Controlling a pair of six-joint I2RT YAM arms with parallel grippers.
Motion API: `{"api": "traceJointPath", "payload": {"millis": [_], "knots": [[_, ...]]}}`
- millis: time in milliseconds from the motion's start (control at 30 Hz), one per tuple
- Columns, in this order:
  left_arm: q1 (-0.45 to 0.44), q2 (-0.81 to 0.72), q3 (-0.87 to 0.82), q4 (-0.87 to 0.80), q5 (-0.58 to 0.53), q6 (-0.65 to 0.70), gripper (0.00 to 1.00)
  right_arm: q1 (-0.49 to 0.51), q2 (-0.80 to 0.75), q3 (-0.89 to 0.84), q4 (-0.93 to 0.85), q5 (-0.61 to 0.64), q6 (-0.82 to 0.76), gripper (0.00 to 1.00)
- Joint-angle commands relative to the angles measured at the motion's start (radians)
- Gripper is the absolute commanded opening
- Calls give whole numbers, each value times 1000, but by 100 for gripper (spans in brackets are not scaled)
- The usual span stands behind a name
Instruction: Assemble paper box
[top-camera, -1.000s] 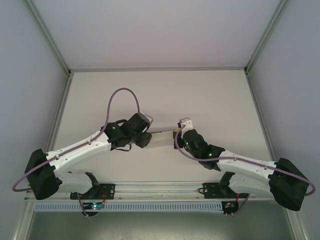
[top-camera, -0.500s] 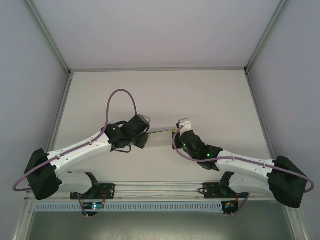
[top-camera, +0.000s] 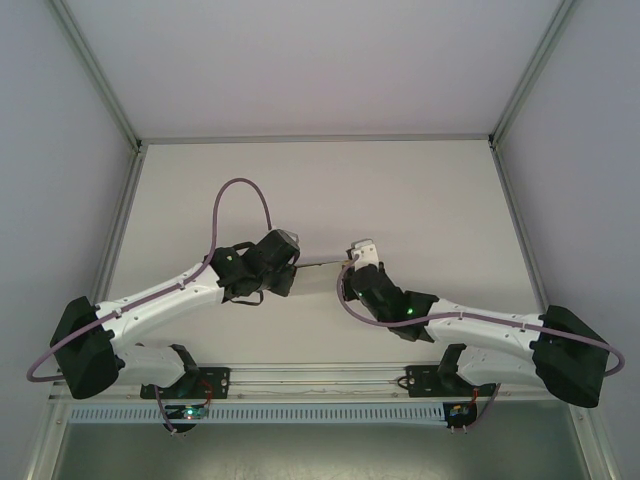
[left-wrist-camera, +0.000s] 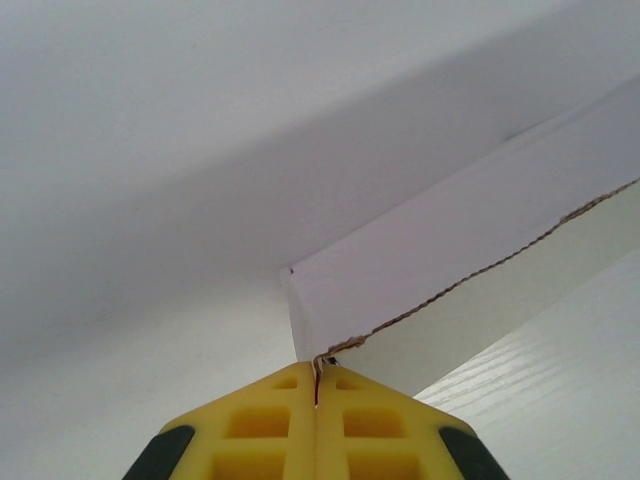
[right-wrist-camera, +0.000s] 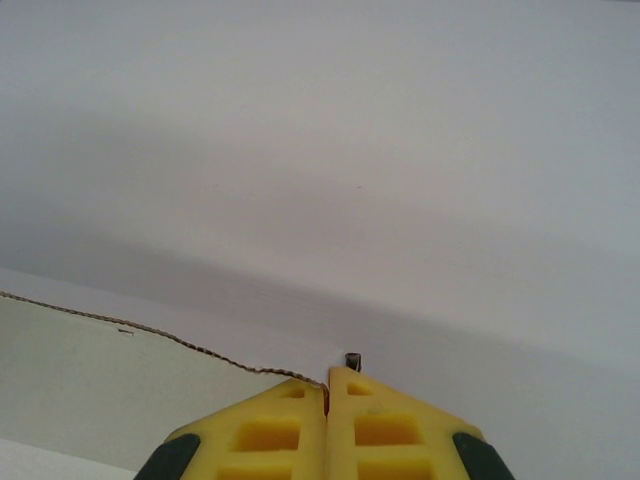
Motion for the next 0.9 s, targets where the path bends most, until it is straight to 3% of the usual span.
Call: {"api": "traceJointPath", "payload": {"millis": [0, 233, 367, 800, 867], "knots": [[-6, 11, 37, -23, 12, -42, 0, 32, 41, -6, -161, 27, 19, 0], [44, 6, 26, -8, 202, -129, 0, 77, 93, 11, -200, 78, 65, 0], [77, -34, 5, 14, 251, -173, 0, 97, 137, 29, -235, 100, 83, 0], [273, -51, -23, 82, 596, -285, 0, 123, 174, 51, -262, 84, 77, 0], [286, -44, -8, 60, 598, -290, 0, 122, 179, 54, -263, 79, 75, 0]]}}
